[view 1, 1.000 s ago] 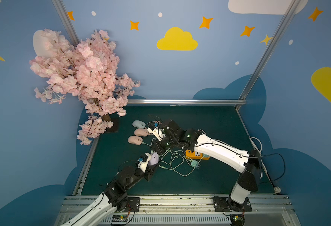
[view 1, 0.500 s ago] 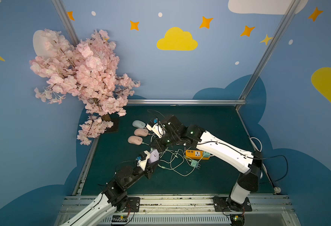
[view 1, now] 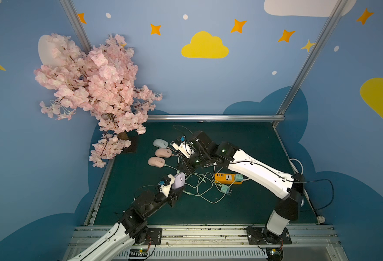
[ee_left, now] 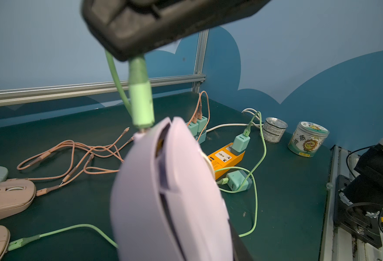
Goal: Unplug the wireless mouse
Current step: Remove the power cord from the mouse.
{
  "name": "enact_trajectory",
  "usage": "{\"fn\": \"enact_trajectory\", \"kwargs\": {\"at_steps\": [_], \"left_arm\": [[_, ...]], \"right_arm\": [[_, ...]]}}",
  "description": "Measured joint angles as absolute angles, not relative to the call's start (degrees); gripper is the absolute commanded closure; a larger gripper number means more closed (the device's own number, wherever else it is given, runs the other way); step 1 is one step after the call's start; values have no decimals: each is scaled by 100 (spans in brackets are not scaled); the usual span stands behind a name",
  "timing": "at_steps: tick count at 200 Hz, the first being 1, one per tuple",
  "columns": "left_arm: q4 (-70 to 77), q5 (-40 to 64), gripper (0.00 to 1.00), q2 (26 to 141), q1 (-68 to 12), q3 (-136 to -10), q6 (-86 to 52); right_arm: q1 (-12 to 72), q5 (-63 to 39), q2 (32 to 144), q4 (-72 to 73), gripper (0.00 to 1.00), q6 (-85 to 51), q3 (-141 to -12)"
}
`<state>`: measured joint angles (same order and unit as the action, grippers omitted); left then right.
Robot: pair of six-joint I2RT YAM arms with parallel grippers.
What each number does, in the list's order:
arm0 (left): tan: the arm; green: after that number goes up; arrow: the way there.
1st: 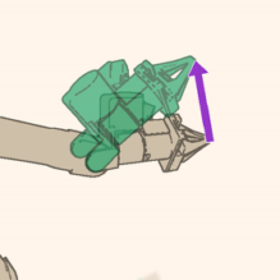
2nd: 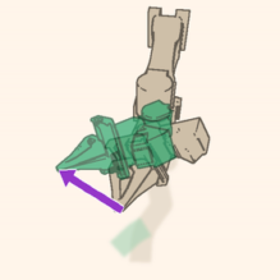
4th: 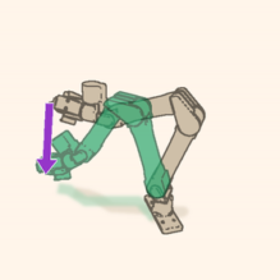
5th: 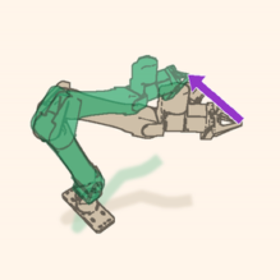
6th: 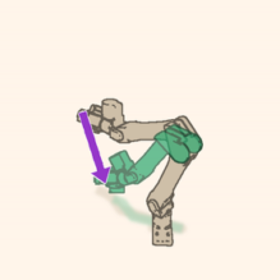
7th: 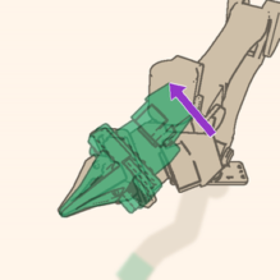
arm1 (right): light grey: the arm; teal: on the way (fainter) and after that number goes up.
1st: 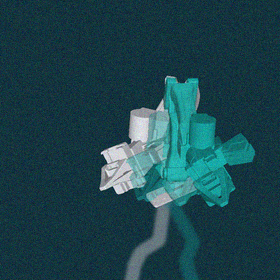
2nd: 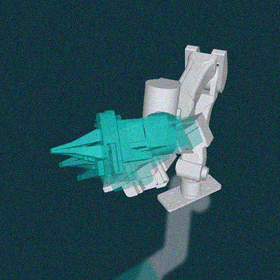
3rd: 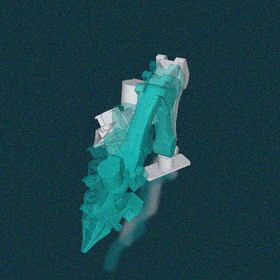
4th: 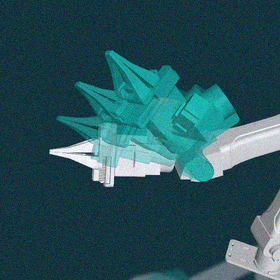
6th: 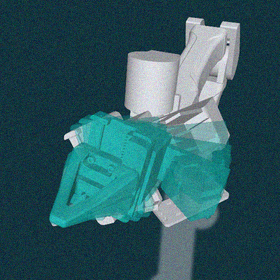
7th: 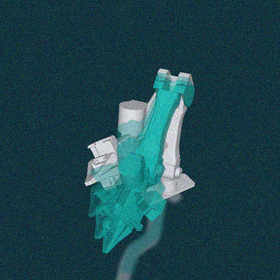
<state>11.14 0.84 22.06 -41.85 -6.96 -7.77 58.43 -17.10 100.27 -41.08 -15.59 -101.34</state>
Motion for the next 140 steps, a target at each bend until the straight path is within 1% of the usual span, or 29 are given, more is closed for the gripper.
{"fn": "enact_trajectory", "kwargs": {"at_steps": [26,75,112,140], "left_arm": [[1135,110,97,2235,-4185,-696,-768],[1404,158,97,2244,-4185,-740,-707],[1470,150,97,2357,-4154,-770,-705],[1463,148,97,2423,-4147,-770,-703]], "right_arm": [[5806,-1782,10027,-4152,100,-1559,-10143],[5887,-1769,10062,-4410,100,-1376,-10545],[5870,-1828,10416,-4807,100,-1240,-11118],[5913,-1909,10530,-4906,100,-1120,-11240]]}}
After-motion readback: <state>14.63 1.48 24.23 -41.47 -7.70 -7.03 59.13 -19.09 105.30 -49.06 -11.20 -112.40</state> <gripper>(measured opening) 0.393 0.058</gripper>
